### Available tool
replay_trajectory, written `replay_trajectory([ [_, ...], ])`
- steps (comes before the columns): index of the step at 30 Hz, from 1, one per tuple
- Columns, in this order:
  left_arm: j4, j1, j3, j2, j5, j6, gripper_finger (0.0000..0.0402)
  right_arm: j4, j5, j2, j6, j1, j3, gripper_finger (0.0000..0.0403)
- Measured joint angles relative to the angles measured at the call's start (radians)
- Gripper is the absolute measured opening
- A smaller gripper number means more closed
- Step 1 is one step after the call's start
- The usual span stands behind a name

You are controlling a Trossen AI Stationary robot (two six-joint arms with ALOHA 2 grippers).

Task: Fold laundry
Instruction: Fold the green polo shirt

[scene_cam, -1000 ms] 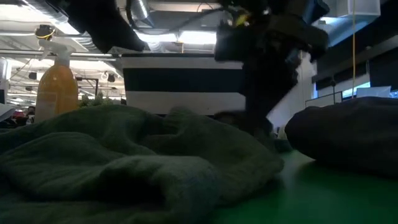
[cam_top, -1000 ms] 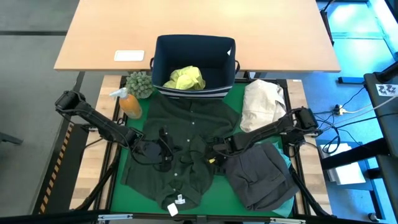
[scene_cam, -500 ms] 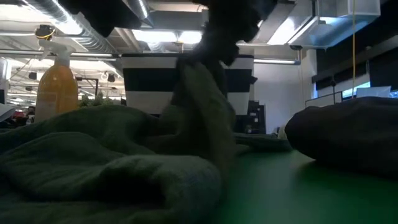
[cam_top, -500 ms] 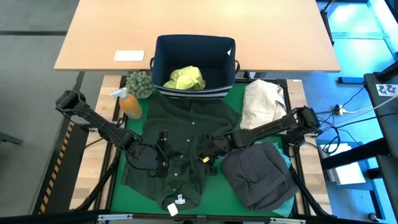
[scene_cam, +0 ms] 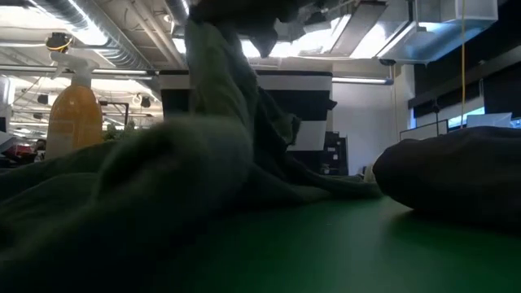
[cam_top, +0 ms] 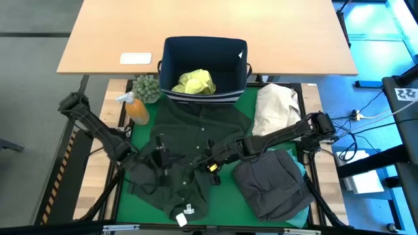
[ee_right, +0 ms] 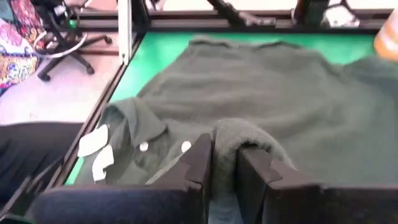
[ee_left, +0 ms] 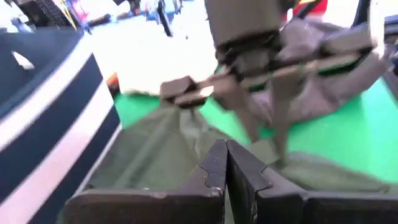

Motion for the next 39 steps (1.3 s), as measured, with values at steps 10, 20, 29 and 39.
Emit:
replay_trajectory([
  [10, 0.026, -0.063, 0.023, 0.066, 0.012, -0.279, 0.0, 0.031, 0.05, 0.0, -0.022, -0.06, 0.0, 0.0056],
  [20, 0.093, -0.046, 0.022, 0.247, 0.043, -0.621, 0.0003, 0.01, 0.081, 0.0, -0.021, -0.071, 0.0, 0.0056],
  [29, 0.106, 0.022, 0.022, 0.256, 0.129, -0.634, 0.0098, -0.05, 0.083, 0.0, -0.042, -0.072, 0.0, 0.0056],
  [39, 0.107, 0.103, 0.022, 0.341, 0.173, -0.871, 0.021, -0.048, 0.083, 0.0, -0.098, -0.071, 0.0, 0.0056],
])
